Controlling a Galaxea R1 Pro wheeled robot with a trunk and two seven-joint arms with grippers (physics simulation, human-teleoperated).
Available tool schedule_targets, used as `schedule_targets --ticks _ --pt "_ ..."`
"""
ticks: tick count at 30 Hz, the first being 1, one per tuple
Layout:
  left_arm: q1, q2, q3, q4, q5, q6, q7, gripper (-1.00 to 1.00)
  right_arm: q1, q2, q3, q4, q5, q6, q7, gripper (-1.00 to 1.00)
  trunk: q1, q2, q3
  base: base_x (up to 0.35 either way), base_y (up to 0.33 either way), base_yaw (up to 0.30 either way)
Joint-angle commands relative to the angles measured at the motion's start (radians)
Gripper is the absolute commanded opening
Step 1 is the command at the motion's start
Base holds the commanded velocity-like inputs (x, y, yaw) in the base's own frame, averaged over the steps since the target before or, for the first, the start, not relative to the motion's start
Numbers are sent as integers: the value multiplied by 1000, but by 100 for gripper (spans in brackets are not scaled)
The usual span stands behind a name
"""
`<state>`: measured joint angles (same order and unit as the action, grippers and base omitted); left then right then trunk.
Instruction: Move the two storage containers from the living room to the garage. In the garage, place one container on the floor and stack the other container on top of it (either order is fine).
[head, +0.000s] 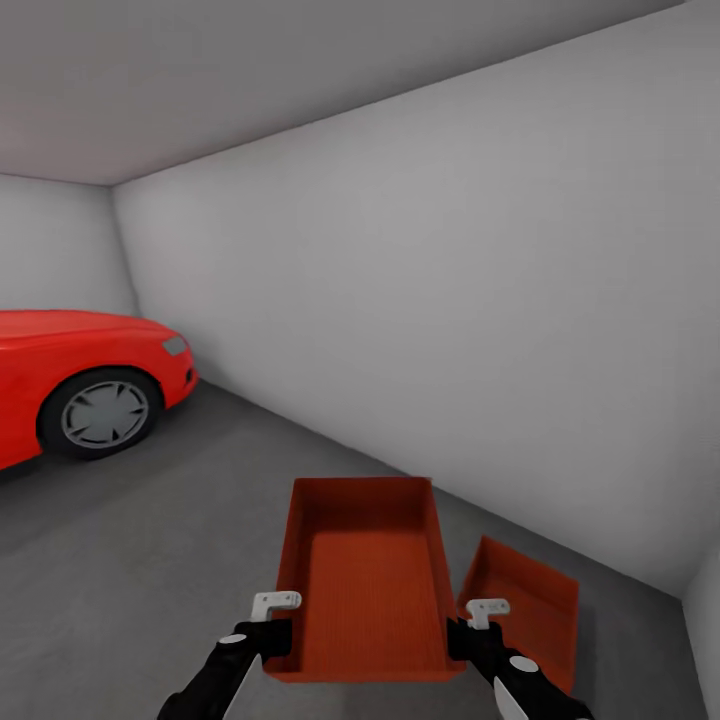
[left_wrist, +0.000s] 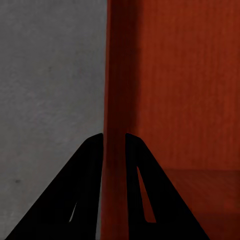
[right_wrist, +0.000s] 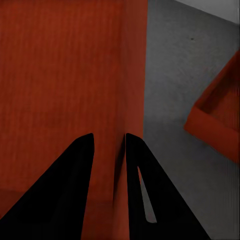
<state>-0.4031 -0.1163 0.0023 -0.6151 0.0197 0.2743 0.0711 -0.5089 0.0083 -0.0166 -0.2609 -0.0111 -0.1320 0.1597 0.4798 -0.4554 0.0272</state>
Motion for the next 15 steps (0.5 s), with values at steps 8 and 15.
schedule_targets --ticks 8,15 --pt "0 23 -5 -4 5 5 3 -100 0 -5 14 5 0 -3 12 -100 1 -1 0 323 -92 -47" --pt "0 23 -5 -4 5 5 3 -100 0 -4 14 5 0 -3 10 -100 1 -1 0 323 -92 -126"
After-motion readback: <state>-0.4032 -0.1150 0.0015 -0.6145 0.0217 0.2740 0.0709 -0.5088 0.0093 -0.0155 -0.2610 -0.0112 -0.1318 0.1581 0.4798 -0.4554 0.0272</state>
